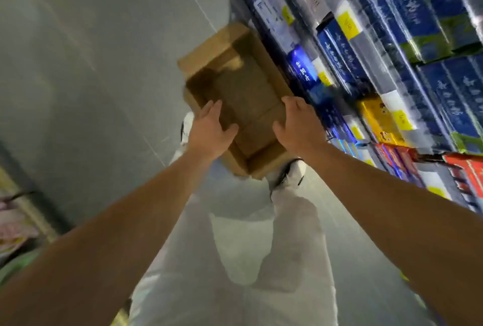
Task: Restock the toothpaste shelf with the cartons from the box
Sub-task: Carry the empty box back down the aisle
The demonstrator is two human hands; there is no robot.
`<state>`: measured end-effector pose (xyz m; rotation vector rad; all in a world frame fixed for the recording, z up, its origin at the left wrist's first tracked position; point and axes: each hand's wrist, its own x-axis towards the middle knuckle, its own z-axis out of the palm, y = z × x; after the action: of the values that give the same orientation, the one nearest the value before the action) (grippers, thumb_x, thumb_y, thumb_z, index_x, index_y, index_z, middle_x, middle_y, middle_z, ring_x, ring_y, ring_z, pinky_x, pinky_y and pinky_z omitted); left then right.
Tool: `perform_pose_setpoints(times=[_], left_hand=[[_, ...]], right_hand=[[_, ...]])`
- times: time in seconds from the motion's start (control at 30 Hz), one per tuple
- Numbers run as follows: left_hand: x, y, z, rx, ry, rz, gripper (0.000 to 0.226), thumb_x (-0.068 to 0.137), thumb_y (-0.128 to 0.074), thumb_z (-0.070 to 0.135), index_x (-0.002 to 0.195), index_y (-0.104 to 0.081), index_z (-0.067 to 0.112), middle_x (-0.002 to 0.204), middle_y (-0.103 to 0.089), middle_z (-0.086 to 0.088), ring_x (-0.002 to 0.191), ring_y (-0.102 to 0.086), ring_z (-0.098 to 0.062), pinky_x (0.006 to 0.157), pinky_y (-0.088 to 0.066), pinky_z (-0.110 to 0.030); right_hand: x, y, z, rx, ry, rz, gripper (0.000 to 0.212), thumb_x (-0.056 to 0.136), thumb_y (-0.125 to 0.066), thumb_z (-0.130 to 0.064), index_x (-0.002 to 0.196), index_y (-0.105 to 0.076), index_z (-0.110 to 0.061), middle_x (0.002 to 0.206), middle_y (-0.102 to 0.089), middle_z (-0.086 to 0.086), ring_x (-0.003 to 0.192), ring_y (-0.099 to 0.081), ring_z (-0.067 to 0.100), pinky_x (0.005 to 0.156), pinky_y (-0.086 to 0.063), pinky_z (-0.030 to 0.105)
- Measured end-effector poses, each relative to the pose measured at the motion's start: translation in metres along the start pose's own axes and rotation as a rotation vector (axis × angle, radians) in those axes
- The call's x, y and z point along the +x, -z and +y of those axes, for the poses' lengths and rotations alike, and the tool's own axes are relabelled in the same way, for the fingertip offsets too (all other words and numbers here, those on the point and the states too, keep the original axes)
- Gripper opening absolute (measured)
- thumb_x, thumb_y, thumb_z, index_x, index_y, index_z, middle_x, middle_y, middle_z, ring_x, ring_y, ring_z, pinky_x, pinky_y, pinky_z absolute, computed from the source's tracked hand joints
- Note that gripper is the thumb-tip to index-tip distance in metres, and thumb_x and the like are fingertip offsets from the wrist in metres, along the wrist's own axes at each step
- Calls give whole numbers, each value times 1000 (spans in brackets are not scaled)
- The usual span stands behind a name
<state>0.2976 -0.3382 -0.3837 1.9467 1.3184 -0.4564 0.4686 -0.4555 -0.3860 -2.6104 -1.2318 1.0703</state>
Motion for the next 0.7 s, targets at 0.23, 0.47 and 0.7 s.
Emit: perform_pose_setpoints(times=[0.23,0.47,0.7], left_hand=[[-8,-111,4,-261,284,101,69,92,-55,42,150,-23,23,156,-27,1,138,-34,-23,112,-29,-37],[38,-200,-22,-364,440,131,67,93,-54,43,149,-26,20,153,-32,-2,136,-37,-26,111,-35,-44],[99,-288,-61,-396,489,215,77,90,-59,39,152,-16,21,156,-24,-5,140,-30,-29,113,-30,-47]], right_hand=[[35,-48,80,-71,56,-101,63,89,-56,-31,144,-33,-10,145,-36,13,127,-40,34,99,-40,44],[103,-106,122,-69,9,-177,62,93,-53,-32,147,-28,-15,149,-30,10,130,-38,32,101,-43,46],[176,-170,179,0,-43,-122,69,90,-56,-32,149,-23,-14,153,-21,9,135,-32,32,107,-37,44]])
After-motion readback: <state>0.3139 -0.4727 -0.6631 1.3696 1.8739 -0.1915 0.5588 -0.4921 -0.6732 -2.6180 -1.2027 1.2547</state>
